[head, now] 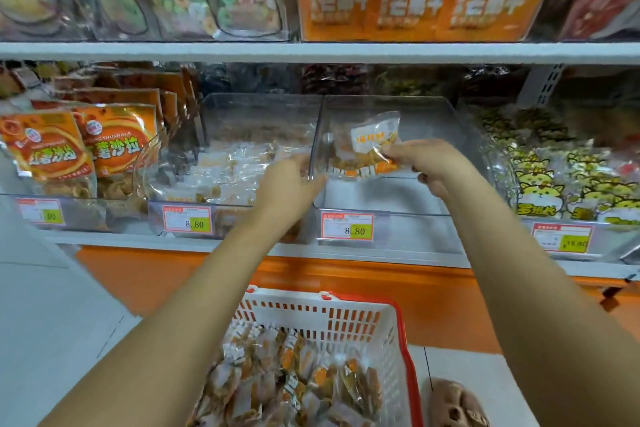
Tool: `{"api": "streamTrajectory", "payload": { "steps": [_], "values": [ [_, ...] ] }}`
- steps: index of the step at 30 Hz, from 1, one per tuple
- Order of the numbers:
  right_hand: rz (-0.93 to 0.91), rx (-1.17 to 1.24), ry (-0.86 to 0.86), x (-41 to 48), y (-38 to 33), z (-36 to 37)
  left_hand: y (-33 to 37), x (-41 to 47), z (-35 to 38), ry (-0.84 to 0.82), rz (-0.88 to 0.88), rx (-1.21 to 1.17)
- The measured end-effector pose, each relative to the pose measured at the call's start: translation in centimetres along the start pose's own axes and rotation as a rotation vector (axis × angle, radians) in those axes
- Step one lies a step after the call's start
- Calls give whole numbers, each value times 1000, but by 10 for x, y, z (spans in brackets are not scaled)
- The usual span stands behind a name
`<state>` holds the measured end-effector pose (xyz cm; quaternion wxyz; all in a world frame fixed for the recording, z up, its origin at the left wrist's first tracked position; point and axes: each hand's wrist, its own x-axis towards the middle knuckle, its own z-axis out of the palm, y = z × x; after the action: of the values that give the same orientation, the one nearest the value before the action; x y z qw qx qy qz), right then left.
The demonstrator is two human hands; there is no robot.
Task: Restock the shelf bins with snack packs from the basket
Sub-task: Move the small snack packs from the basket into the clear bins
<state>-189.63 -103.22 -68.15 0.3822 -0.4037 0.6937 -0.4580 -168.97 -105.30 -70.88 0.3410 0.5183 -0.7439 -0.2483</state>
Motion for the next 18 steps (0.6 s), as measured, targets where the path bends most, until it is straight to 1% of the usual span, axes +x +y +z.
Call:
{"api": "streamTrajectory", "payload": {
  "steps": [2, 4, 7, 11, 13, 16, 18],
  "values": [
    [148, -7, -58, 29, 3, 11, -5, -1, 9, -26, 16, 57],
    [233, 15, -113, 52, 6, 23, -8, -4, 12, -7, 13, 98],
    [287, -31, -159, 74, 13, 39, -11, -4, 12, -14, 13, 140],
    [380, -47, -144, 91, 25, 52, -15, -2, 10, -63, 21, 53],
    [399, -64, -144, 93, 24, 57, -16, -1, 9, -73, 23, 12],
    [371, -102, -127, 99, 22, 65, -17, -1, 10, -63, 29, 16],
    [292, -131, -103, 103, 20, 71, -18, -1, 10, -49, 41, 25]
  ]
}}
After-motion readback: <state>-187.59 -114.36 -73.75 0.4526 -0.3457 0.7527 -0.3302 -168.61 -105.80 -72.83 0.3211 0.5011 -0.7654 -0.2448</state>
